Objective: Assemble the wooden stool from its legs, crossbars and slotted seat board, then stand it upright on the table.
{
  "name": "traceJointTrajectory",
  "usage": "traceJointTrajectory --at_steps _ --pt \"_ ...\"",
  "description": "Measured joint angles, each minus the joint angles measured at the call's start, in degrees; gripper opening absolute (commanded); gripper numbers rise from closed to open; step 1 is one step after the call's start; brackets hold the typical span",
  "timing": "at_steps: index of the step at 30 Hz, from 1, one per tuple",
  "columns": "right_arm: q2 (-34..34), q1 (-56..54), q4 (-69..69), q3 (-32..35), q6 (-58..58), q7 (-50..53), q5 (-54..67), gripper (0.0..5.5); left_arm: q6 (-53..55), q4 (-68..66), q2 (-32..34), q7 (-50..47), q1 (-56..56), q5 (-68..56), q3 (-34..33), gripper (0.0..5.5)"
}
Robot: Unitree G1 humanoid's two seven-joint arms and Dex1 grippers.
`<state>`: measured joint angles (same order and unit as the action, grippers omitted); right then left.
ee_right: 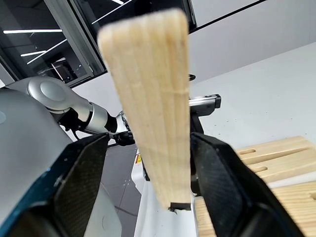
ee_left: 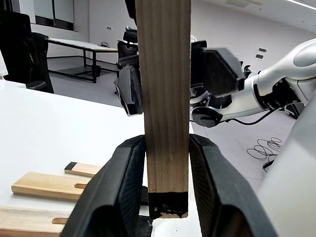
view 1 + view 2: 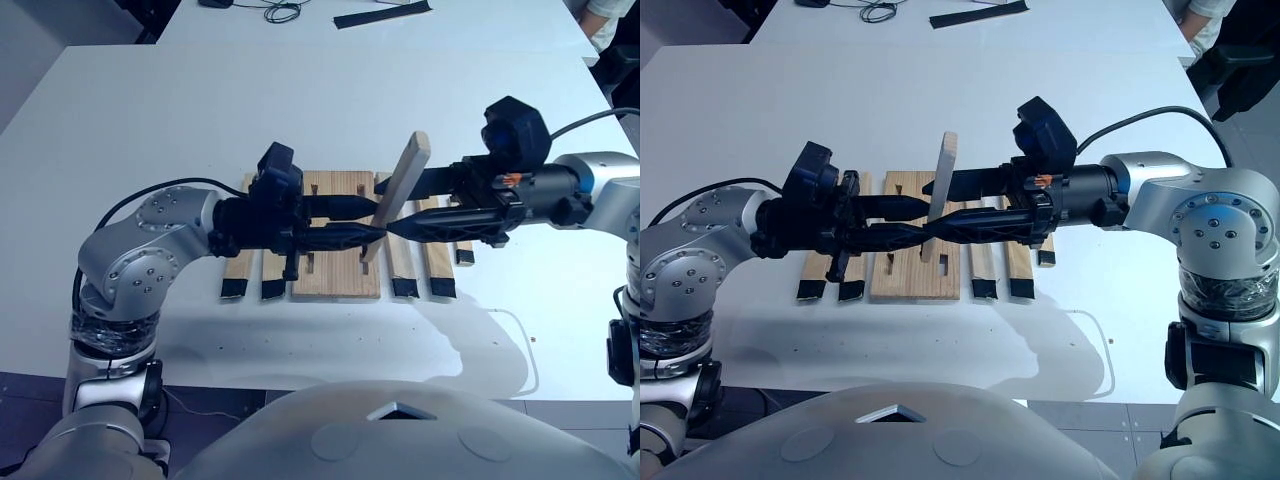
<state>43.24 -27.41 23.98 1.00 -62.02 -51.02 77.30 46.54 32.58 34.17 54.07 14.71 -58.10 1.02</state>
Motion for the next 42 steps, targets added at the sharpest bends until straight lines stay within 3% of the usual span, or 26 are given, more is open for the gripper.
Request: traceJointTrajectory --at_steps 6,17,37,38,42 --pt "-0.15 -2.39 -0.10 -0.60 -0.33 -0.29 -0.89 3.04 -0.12 1.01 1.24 0.28 -0.92 0.66 0.91 1.30" --pt "-0.05 -3.26 -0.10 -0.70 -0.75 -0.94 -2.69 1.41 -0.35 1.10 1.28 0.09 -1.42 0.85 1.45 1.30" --pt "1.90 -2.52 0.55 -2.25 4.70 -4.24 -13.08 1.31 0.05 -1.89 0.46 -1.71 0.53 3.50 1.68 1.30" --pt "1.89 -2.51 0.56 -2.29 4.74 -4.25 -13.11 1.31 0.15 -1.92 0.46 -1.71 0.54 3.50 1.72 1.67" --pt "1.82 -1.79 0.76 -3.03 4.77 -3.98 -14.88 1.31 1.55 -3.64 0.24 -2.52 1.90 3.62 2.05 2.26"
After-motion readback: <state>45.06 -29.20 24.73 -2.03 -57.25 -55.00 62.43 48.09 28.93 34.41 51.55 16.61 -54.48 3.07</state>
